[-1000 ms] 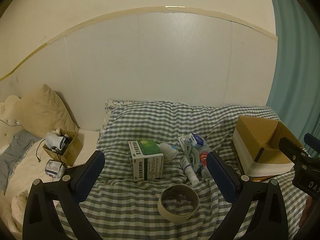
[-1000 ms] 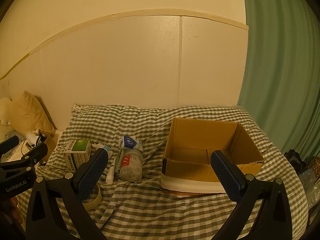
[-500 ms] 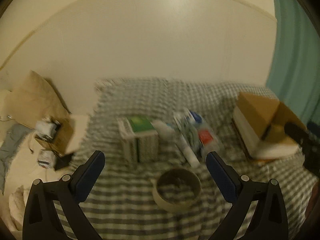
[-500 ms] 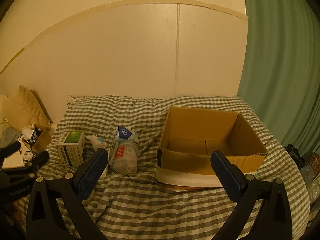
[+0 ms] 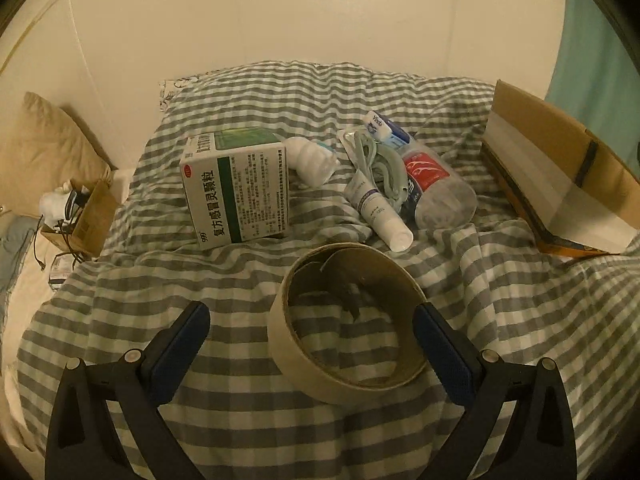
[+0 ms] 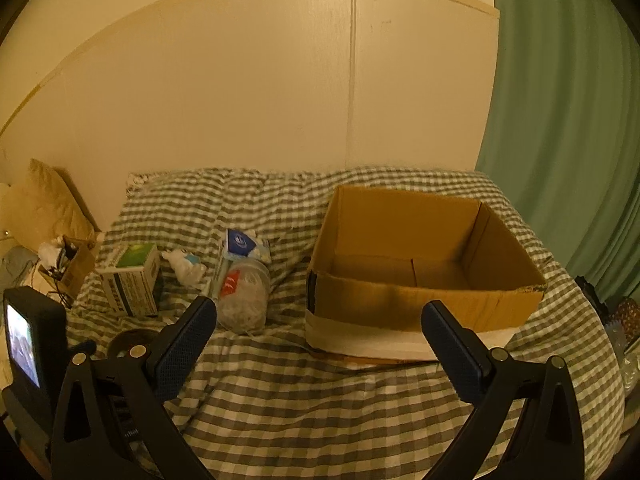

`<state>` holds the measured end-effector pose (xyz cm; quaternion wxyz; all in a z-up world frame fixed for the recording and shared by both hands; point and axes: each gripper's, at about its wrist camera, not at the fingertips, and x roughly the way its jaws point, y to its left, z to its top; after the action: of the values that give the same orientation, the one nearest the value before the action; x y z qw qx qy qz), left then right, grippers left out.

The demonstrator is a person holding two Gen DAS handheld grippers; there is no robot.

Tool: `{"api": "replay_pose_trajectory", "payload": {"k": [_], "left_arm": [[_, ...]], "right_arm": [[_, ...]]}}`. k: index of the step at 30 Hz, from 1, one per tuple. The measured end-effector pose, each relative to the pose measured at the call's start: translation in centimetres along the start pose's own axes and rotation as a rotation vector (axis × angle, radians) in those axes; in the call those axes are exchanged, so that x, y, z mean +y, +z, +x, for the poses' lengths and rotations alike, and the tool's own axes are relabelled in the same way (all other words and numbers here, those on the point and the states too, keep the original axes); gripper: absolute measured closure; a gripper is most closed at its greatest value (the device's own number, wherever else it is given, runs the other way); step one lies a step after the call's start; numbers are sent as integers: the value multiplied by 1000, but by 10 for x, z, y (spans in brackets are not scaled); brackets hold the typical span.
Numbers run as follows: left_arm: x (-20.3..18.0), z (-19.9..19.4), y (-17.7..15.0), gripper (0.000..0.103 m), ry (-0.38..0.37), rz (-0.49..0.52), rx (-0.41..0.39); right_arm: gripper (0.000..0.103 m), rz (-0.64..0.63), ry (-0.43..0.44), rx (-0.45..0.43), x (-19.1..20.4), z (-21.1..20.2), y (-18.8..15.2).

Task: Organize objects
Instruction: 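Lower the left tool onto the beige tape roll and grasp its rim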

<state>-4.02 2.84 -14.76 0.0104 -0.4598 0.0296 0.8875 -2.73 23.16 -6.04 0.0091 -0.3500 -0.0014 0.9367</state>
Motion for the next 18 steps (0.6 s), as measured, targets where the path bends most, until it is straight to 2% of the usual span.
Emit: {"api": "replay_pose_trajectory", "payload": {"k": [5,11,13,15,16,18], "left_arm": [[-5,-2,-8,0,-65,15,24],[-6,0,-4,0,-30,57,-16],[-6,4,-3,8,-29,67,-21],[-7,9,-4,35,-55,75,-18],[-7,9,-4,40,-72,77,-19],[-9,7,-5,57,-63,90,-44]], "right_arm": [[0,-14,-2,10,6,1,-2],[0,-33,-2,16,15,2,-2],[0,-41,-5,25,17,3,-3],[0,-47,-7,31,19,5,-5],[0,-49,-9,34,19,5,-5],[0,-49,-10,35,19,6,-6]]}}
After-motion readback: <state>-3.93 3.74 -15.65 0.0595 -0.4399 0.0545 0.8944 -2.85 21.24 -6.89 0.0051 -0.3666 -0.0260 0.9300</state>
